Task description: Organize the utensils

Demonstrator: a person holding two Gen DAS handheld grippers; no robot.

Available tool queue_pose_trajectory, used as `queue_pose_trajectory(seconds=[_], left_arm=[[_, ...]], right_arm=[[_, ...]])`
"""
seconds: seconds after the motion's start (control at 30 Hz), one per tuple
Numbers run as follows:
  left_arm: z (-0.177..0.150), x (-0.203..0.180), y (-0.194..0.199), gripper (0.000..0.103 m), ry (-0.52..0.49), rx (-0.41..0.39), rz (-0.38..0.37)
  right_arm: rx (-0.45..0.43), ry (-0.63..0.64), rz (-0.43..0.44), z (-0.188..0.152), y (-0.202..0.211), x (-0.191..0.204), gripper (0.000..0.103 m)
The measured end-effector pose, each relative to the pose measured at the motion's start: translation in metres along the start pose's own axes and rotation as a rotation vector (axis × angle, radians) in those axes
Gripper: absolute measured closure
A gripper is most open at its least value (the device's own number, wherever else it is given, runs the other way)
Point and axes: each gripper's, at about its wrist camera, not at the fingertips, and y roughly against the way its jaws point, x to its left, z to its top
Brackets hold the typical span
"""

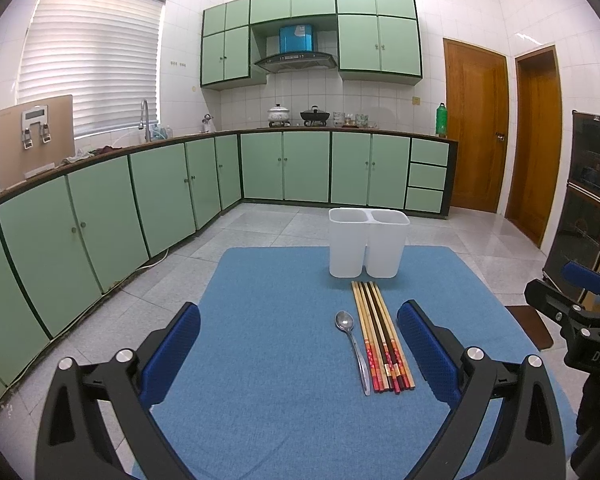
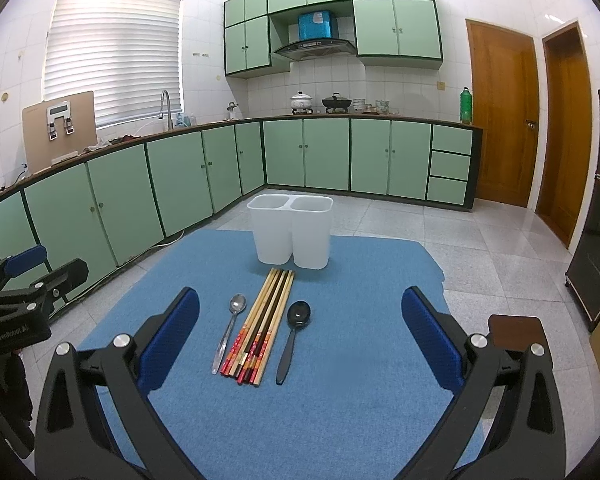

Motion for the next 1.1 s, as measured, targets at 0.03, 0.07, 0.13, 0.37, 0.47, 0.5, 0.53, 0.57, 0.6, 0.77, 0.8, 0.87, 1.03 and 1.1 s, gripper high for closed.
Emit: queue_pose_trajectory(seconds=[0.03, 0.07, 0.13, 0.37, 0.47, 0.5, 0.53, 0.57, 0.6, 0.77, 0.8, 0.87, 1.03, 1.1], left_arm=[[0.0, 0.001, 0.0, 0.006, 0.001, 0.001, 0.0], [0.001, 0.002, 0.0, 0.006, 0.002, 0.002, 0.001], [0.001, 0.004, 0.001, 0.006, 0.002, 0.002, 0.002], [0.0, 0.002, 0.001, 0.006, 0.001, 0.004, 0.004], [-0.002, 0.001, -0.001, 0.006, -0.002, 0.007, 0.006], [-0.002, 0.003, 0.0, 0.006, -0.002, 0.008, 0.006], [-0.002, 0.002, -0.001, 0.006, -0.002, 0.008, 0.006], [-0.002, 0.002, -0.001, 0.006, -0.002, 0.008, 0.007], [-0.001, 0.001, -0.001, 0.006, -0.002, 0.009, 0.008], [-0.003, -0.001, -0.006, 0.006, -0.005, 0.012, 0.009], [-0.003, -0.001, -0.006, 0.006, -0.005, 0.013, 0.009], [-0.004, -0.001, -0.007, 0.006, -0.005, 0.014, 0.01], [-0.005, -0.001, -0.009, 0.006, -0.006, 0.017, 0.01], [-0.006, -0.001, -0.01, 0.006, -0.006, 0.02, 0.011]], right_arm=[[-0.001, 0.0, 0.0, 0.0, 0.0, 0.0, 0.005], [0.0, 0.001, 0.0, -0.001, 0.0, 0.0, 0.005], [0.0, 0.0, 0.0, -0.001, 0.0, 0.0, 0.005], [0.001, -0.002, 0.0, -0.002, 0.0, 0.0, 0.005], [0.004, -0.004, 0.0, -0.005, -0.003, 0.0, 0.005], [0.005, -0.004, 0.0, -0.005, -0.004, 0.0, 0.005], [0.006, -0.005, -0.001, -0.007, -0.005, 0.0, 0.005], [0.008, -0.006, -0.001, -0.008, -0.007, 0.0, 0.005], [0.01, -0.007, -0.001, -0.008, -0.008, 0.0, 0.005], [0.01, -0.013, -0.001, -0.009, -0.008, -0.002, 0.005], [0.011, -0.013, -0.001, -0.009, -0.008, -0.002, 0.005], [0.012, -0.014, 0.0, -0.009, -0.008, -0.002, 0.005], [0.013, -0.014, 0.0, -0.009, -0.008, -0.003, 0.005], [0.013, -0.015, 0.0, -0.009, -0.008, -0.003, 0.005]])
